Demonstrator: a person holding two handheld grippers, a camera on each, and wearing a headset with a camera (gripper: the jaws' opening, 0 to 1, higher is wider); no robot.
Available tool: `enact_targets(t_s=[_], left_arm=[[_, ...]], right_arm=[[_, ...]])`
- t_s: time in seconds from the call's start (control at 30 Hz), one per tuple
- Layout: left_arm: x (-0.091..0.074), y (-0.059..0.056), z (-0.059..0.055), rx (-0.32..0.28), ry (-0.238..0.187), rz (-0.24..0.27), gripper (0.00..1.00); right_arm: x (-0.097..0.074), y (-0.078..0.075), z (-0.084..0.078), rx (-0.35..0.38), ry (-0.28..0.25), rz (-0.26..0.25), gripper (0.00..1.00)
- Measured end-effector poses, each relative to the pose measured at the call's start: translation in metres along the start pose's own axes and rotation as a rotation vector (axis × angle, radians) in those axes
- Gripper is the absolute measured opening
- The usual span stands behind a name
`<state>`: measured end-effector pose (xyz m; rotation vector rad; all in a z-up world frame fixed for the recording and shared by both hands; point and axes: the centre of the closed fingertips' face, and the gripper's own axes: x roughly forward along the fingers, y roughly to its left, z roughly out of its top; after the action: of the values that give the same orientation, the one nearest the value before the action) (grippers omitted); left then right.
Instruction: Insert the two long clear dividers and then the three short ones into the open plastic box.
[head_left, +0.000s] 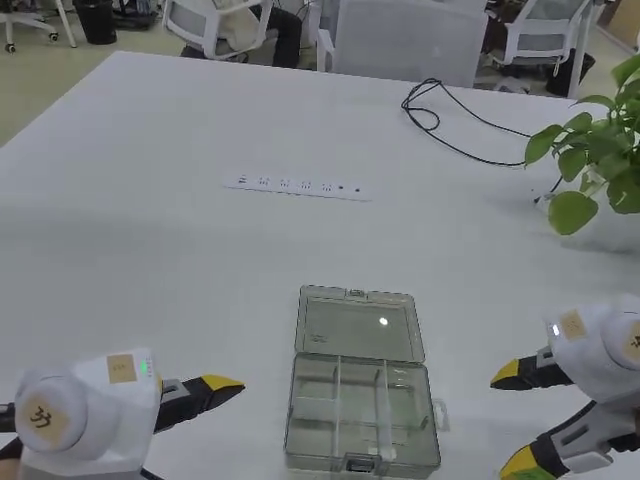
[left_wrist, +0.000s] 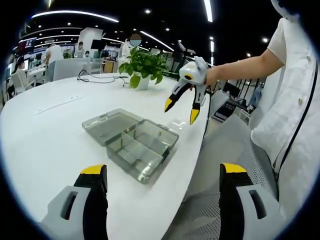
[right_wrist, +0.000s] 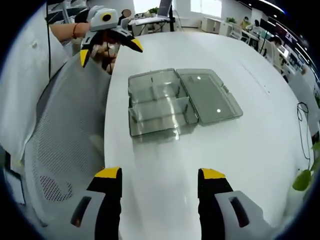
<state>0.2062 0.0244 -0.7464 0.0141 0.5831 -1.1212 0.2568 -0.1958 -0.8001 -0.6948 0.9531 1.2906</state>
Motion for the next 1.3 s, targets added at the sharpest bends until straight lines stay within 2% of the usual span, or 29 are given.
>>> enact_targets(t_s=[0.23,0.33,0.43,0.6,0.67,0.77,0.97,1.13,1.3], left_arm=[[0.0,0.0,-0.001,-0.003,0.004,0.003,0.96],[0.0,0.0,-0.002,-0.006,0.004,0.002,0.96],[0.0,0.001,-0.002,-0.007,0.006,0.004,0.96],[-0.001,0.001,-0.002,-0.009,0.007,0.005,0.96],[-0.001,0.001,-0.002,-0.01,0.006,0.004,0.96],[-0.001,0.002,-0.002,-0.012,0.005,0.005,0.96],[0.0,0.003,-0.002,-0.016,0.003,0.007,0.95],[0.0,0.003,-0.002,-0.017,0.002,0.004,0.95],[-0.001,0.003,-0.003,-0.018,0.002,0.004,0.95]], right_arm=[[0.01,0.0,-0.031,-0.025,0.089,0.021,0.61],[0.016,-0.004,-0.045,-0.057,0.138,0.018,0.58],[0.02,-0.008,-0.052,-0.077,0.164,0.004,0.55],[0.028,-0.01,-0.058,-0.115,0.197,-0.004,0.49],[0.03,-0.013,-0.062,-0.152,0.229,-0.013,0.48],[0.032,-0.015,-0.064,-0.201,0.245,-0.025,0.45],[0.03,-0.015,-0.063,-0.191,0.243,-0.026,0.43],[0.03,-0.016,-0.064,-0.192,0.248,-0.028,0.33],[0.03,-0.015,-0.063,-0.193,0.253,-0.029,0.33]])
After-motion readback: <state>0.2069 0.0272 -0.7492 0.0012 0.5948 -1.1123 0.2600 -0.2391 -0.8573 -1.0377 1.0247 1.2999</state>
